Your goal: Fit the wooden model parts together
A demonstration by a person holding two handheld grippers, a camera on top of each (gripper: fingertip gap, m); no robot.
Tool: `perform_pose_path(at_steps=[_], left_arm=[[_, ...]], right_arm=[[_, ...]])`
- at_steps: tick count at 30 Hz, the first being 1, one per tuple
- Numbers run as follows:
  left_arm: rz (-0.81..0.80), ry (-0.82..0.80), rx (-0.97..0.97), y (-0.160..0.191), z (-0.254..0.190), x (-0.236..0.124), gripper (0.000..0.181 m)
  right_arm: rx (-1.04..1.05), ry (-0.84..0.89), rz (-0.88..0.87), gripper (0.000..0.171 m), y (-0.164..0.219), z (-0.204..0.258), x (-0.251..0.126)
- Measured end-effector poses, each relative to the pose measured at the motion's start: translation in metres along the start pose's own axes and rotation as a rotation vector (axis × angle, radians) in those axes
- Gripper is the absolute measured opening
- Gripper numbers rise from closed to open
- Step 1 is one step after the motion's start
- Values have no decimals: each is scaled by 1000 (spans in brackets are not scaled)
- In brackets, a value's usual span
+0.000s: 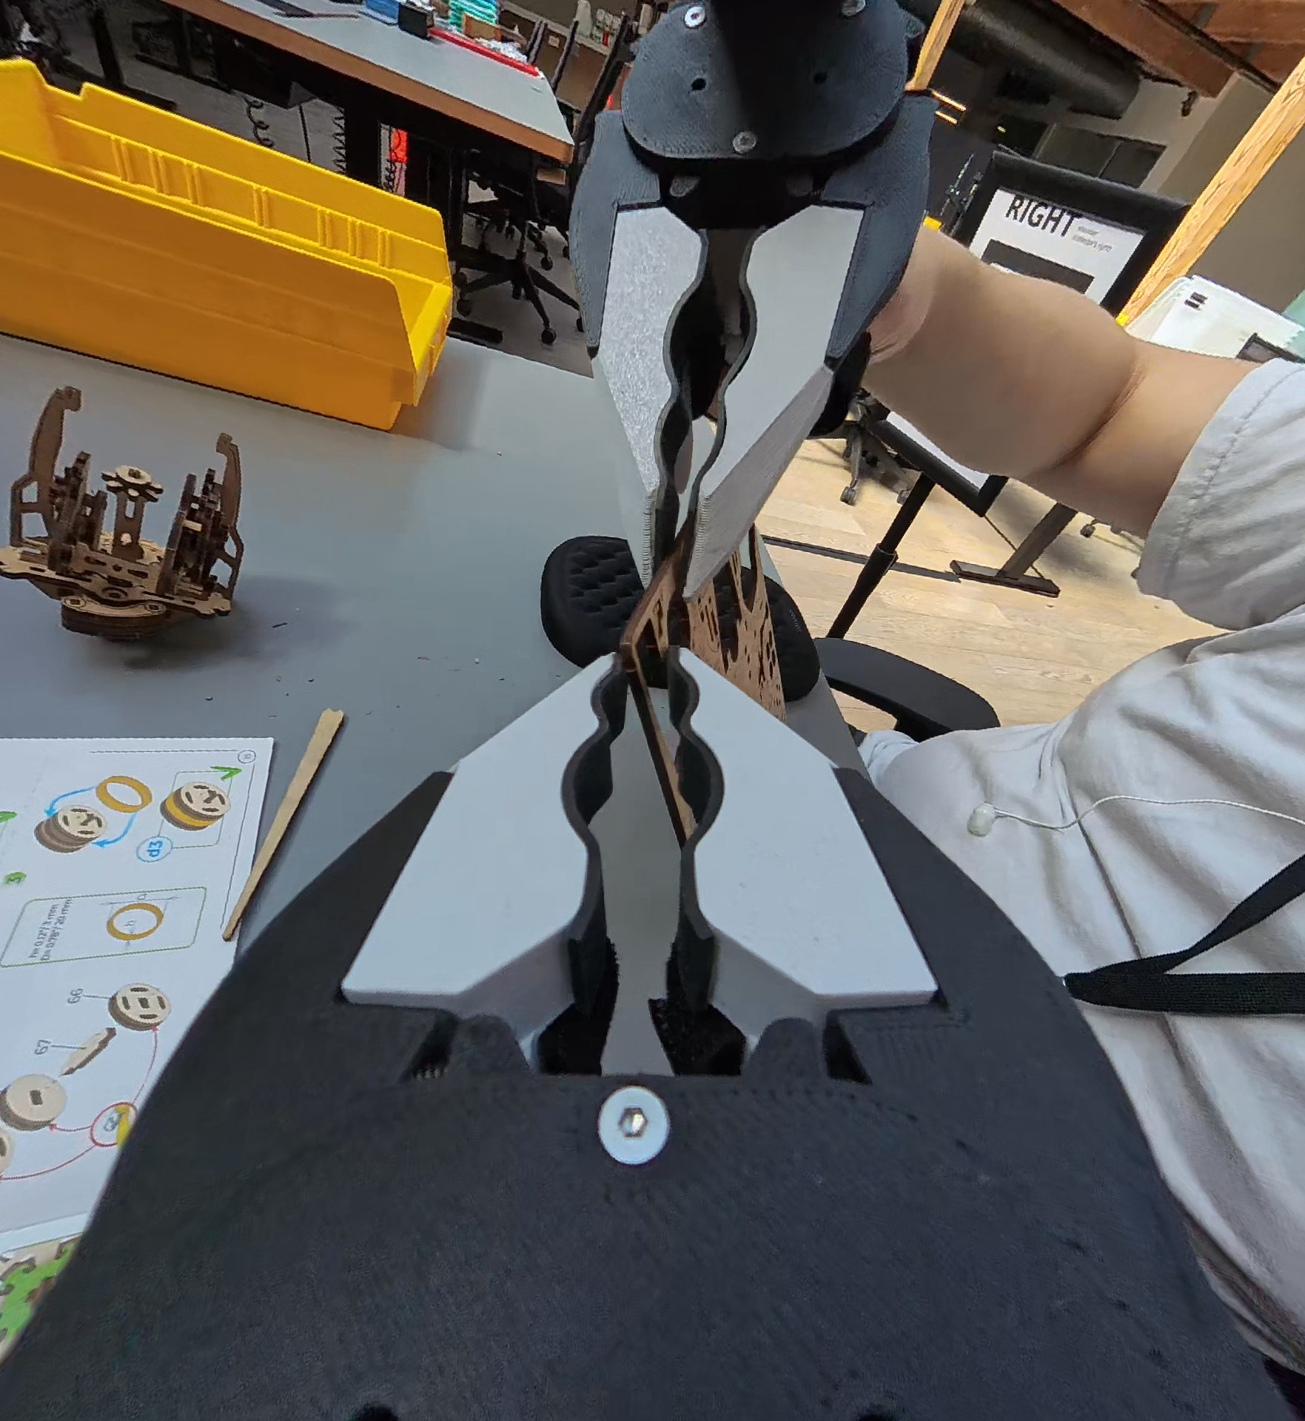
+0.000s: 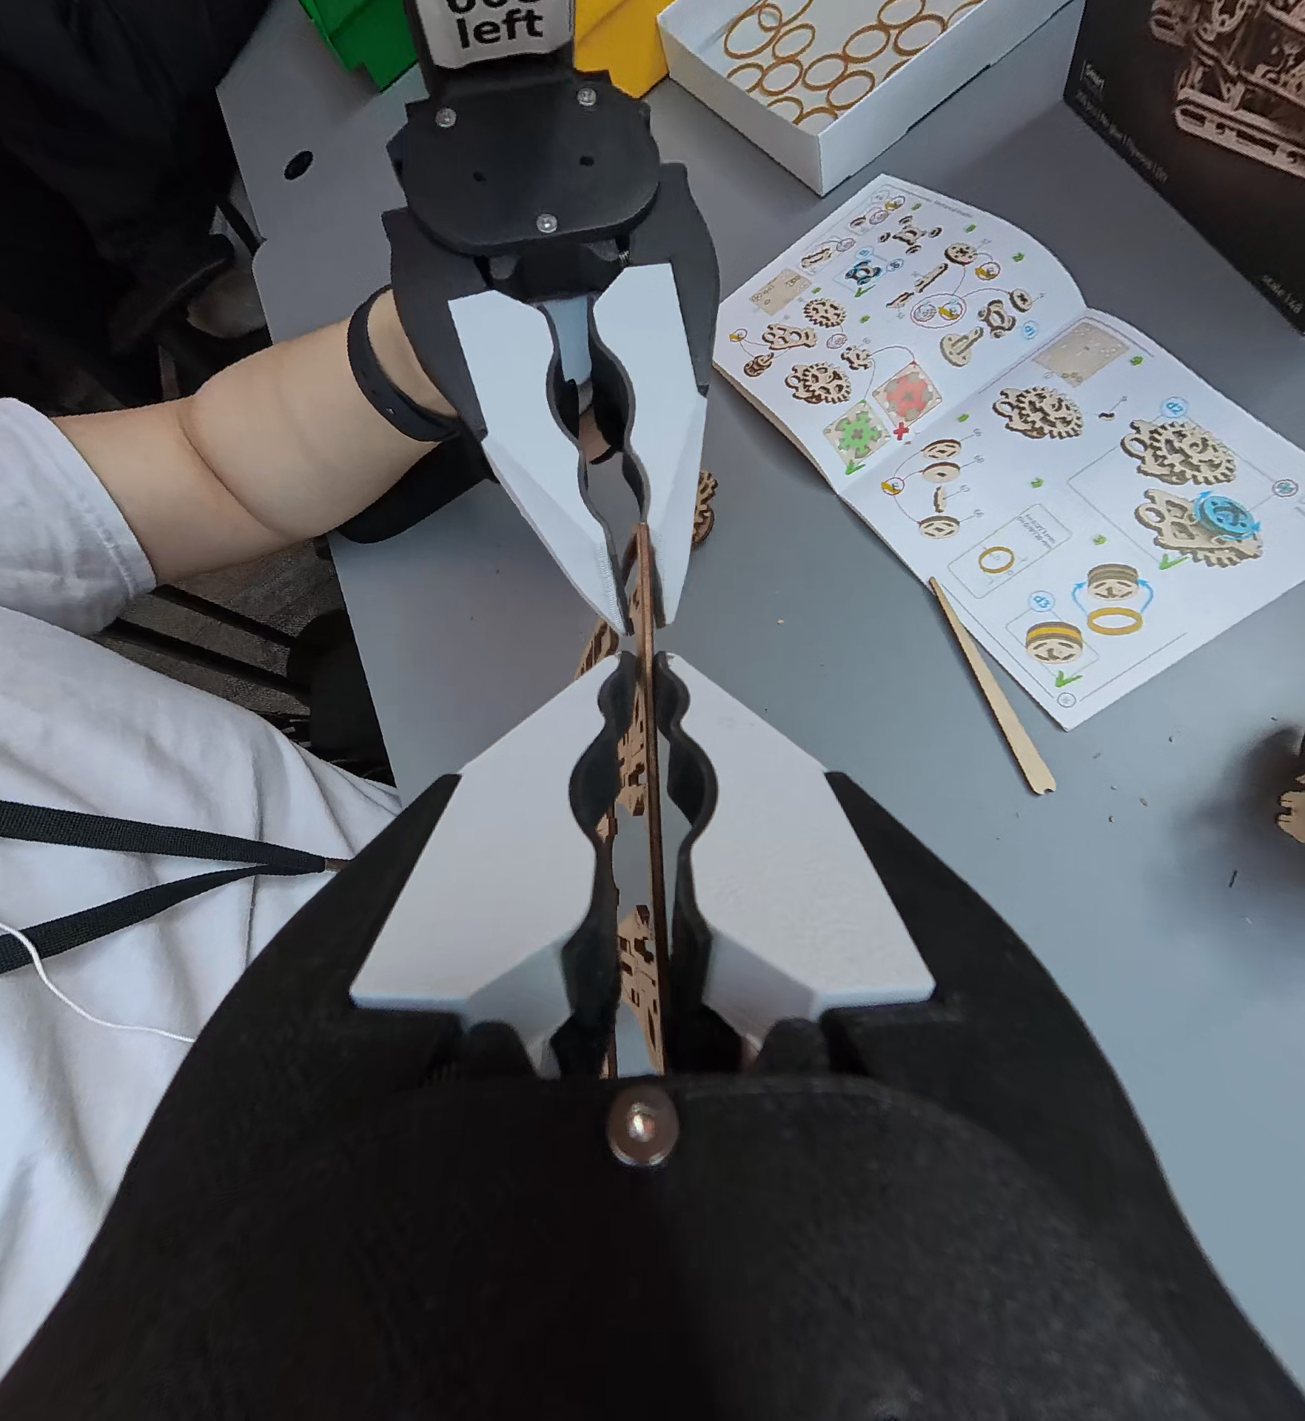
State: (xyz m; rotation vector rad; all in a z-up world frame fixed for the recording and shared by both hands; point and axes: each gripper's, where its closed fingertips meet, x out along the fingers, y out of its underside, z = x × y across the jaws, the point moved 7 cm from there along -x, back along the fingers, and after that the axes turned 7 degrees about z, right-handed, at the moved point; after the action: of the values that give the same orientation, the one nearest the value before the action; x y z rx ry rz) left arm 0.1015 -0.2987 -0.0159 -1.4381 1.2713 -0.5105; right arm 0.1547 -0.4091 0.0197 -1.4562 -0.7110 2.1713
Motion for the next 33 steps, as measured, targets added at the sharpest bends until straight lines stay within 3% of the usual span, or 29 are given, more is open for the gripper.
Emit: perform_pose_path(at_steps=[5, 33], left_arm=[[-78, -102, 109, -10, -5, -9, 6], [-28, -74, 53, -6, -4, -8, 7]], right_arm=[[-23, 40, 54, 4, -1, 5, 1], [-61, 104, 107, 4, -5, 10, 6]])
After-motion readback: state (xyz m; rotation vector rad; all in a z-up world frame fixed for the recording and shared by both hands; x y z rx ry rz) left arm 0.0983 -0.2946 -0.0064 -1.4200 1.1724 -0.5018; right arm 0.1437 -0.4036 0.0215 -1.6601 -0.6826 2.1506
